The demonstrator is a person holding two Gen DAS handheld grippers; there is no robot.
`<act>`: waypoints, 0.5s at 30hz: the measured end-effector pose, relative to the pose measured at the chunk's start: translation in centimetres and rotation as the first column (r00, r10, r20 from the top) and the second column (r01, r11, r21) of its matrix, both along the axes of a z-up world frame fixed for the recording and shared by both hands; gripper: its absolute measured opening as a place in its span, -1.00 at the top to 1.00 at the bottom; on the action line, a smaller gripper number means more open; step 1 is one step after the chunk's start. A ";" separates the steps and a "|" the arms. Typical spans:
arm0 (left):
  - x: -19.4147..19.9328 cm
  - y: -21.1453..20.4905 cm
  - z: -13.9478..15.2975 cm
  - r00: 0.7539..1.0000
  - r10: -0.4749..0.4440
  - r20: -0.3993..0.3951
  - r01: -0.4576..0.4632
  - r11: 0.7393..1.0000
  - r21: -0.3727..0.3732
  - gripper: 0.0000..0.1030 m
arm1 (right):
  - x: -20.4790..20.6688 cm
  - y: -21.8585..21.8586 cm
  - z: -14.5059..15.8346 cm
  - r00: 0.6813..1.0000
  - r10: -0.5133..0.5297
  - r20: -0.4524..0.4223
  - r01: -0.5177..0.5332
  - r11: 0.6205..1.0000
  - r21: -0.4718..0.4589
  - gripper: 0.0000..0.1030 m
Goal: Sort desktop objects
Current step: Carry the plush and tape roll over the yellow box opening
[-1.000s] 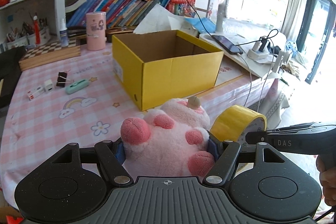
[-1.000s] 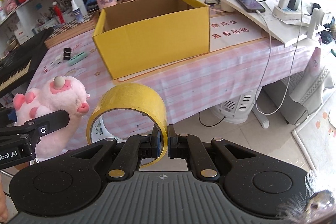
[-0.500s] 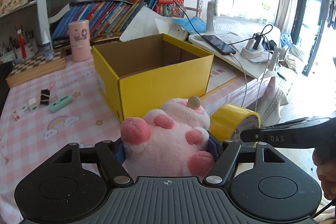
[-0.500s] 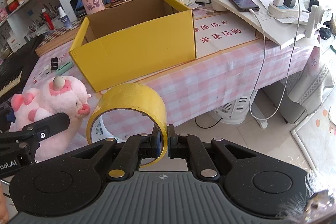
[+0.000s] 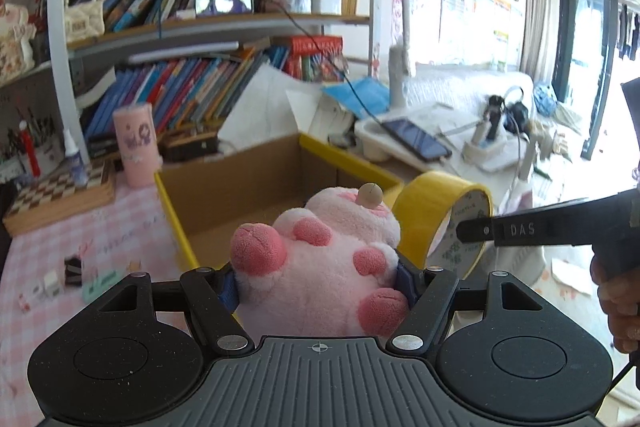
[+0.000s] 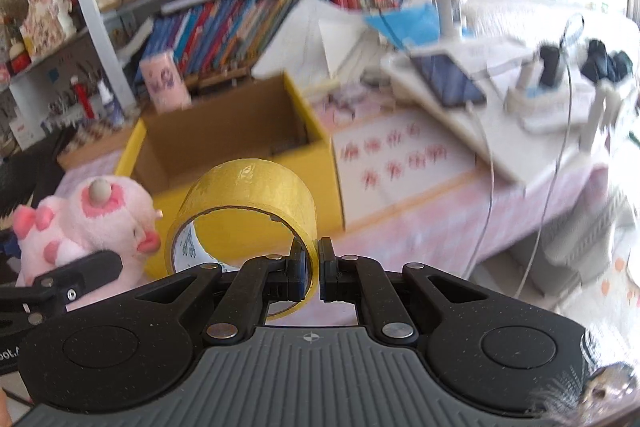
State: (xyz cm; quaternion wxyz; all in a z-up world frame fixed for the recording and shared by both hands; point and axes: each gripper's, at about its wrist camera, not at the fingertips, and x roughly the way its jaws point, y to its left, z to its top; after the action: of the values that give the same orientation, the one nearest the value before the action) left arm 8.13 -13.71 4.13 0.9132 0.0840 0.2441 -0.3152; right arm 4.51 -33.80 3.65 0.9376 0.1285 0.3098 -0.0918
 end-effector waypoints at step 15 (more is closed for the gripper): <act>8.3 -4.2 -0.8 0.980 0.196 0.042 -0.198 0.978 0.059 -0.38 | 9.9 -4.9 3.1 0.981 0.173 0.091 -0.166 0.983 -0.079 0.89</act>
State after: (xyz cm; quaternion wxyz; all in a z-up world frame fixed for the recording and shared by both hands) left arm 16.41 -17.94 3.34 0.9410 0.0940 0.2447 -0.2139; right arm 14.44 -38.69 6.79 0.9600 0.0724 0.2701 -0.0160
